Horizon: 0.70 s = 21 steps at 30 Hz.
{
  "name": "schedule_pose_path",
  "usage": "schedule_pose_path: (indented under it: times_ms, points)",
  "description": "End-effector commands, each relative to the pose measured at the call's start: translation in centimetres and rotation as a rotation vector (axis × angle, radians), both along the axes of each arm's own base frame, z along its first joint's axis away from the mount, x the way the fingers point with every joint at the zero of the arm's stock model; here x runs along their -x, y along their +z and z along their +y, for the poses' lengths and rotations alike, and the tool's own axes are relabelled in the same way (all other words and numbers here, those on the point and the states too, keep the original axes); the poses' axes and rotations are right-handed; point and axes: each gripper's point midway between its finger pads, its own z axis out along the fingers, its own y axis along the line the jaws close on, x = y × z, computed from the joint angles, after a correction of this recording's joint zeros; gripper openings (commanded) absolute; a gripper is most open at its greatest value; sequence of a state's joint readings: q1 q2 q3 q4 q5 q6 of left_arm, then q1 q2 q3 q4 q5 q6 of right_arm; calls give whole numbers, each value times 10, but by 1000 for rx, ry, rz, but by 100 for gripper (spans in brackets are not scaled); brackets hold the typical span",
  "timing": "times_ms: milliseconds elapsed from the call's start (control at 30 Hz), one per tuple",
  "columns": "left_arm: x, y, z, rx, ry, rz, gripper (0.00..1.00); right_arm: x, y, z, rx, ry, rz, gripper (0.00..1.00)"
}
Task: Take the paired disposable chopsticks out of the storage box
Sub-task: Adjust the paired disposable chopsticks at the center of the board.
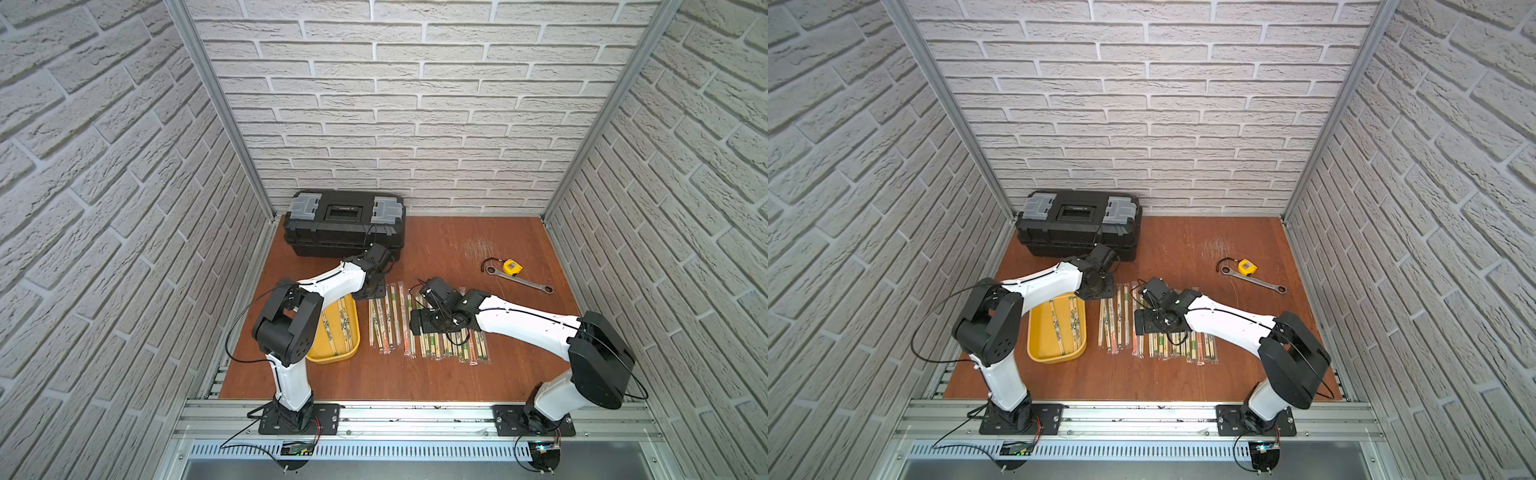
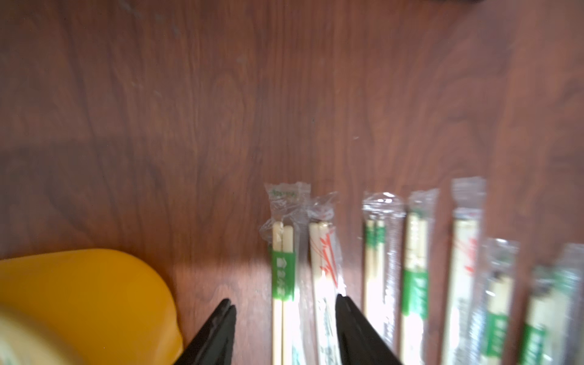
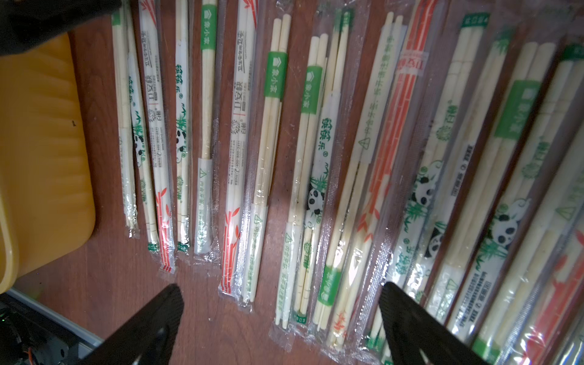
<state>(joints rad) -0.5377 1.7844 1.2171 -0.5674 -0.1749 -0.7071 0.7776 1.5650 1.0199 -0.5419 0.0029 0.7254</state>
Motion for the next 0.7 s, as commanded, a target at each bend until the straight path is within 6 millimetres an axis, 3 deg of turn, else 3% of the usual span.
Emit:
schedule_pose_path:
  times_ms: [0,100,200,433,667]
  points:
    - [-1,34,-3,49,-16,-82,56,-5,6,3,-21,-1,-19,98]
    - [6,51,8,48,0,-103,56,-7,6,7,-33,4,-16,98]
    - [18,55,34,17,59,-77,56,-9,7,15,-51,15,-9,97]
    - [55,30,99,-15,202,13,54,-15,8,51,-75,77,1,97]
    - [86,3,134,-33,313,87,50,-22,9,86,-80,131,4,96]
